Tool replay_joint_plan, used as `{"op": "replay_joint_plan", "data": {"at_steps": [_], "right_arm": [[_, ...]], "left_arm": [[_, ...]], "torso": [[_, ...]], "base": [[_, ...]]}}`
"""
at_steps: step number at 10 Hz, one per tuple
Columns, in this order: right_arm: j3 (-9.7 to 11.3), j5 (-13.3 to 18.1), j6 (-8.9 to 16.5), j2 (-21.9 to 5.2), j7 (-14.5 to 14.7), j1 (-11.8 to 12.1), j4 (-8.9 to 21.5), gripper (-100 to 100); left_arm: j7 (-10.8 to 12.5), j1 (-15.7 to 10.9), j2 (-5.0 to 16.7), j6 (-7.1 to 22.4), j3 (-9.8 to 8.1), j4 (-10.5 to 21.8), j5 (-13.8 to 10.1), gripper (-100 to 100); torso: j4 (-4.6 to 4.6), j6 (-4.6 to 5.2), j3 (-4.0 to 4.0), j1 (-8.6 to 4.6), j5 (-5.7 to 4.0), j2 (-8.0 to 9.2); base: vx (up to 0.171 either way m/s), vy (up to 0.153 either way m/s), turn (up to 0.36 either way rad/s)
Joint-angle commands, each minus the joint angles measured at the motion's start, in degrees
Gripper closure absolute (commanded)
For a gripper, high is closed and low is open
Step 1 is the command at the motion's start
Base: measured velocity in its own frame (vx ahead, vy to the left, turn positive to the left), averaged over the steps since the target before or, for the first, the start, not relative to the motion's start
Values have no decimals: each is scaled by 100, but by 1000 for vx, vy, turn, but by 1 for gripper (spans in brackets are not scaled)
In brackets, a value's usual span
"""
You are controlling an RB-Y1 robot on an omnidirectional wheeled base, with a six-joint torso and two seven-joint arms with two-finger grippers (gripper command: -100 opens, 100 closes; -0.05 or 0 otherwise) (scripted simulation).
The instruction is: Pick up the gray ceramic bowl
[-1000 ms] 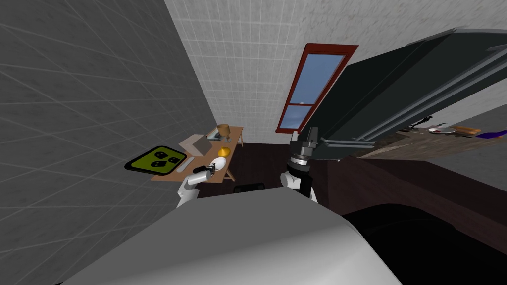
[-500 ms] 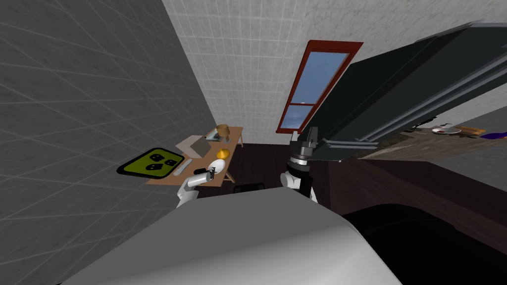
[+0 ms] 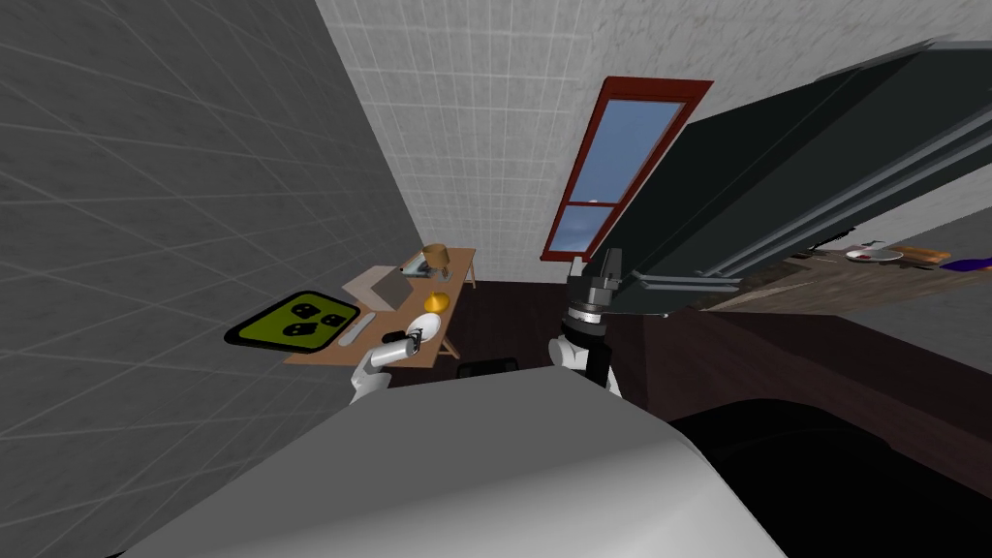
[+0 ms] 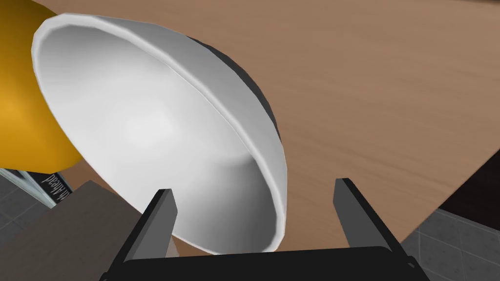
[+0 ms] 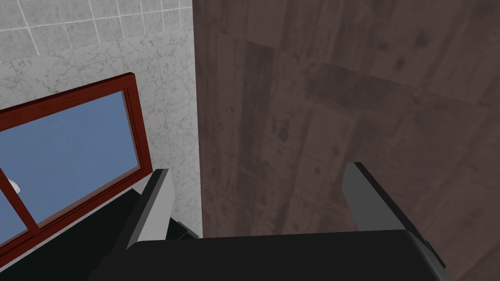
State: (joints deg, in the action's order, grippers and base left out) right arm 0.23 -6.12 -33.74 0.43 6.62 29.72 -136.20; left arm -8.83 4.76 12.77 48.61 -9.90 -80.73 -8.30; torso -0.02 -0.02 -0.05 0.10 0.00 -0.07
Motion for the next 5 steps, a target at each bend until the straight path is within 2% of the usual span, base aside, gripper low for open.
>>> {"op": "replay_joint_plan", "data": {"at_steps": [1, 2, 3, 5], "right_arm": [[0, 0, 0, 0, 0, 0, 0, 0], [0, 0, 0, 0, 0, 0, 0, 0], [0, 0, 0, 0, 0, 0, 0, 0], [0, 0, 0, 0, 0, 0, 0, 0]], "left_arm": [[19, -49, -20, -173, 21, 207, 35, -100], [12, -26, -13, -80, 12, 103, 22, -100], [15, -29, -14, -99, 14, 115, 25, 100], [14, -8, -17, -81, 15, 129, 26, 100]], "torso": [[0, 0, 0, 0, 0, 0], [0, 0, 0, 0, 0, 0], [1, 0, 2, -3, -1, 4], [13, 10, 8, -8, -5, 3]], "base": [[26, 16, -7], [11, 7, -3], [0, 0, 0], [-4, -1, 11]]}}
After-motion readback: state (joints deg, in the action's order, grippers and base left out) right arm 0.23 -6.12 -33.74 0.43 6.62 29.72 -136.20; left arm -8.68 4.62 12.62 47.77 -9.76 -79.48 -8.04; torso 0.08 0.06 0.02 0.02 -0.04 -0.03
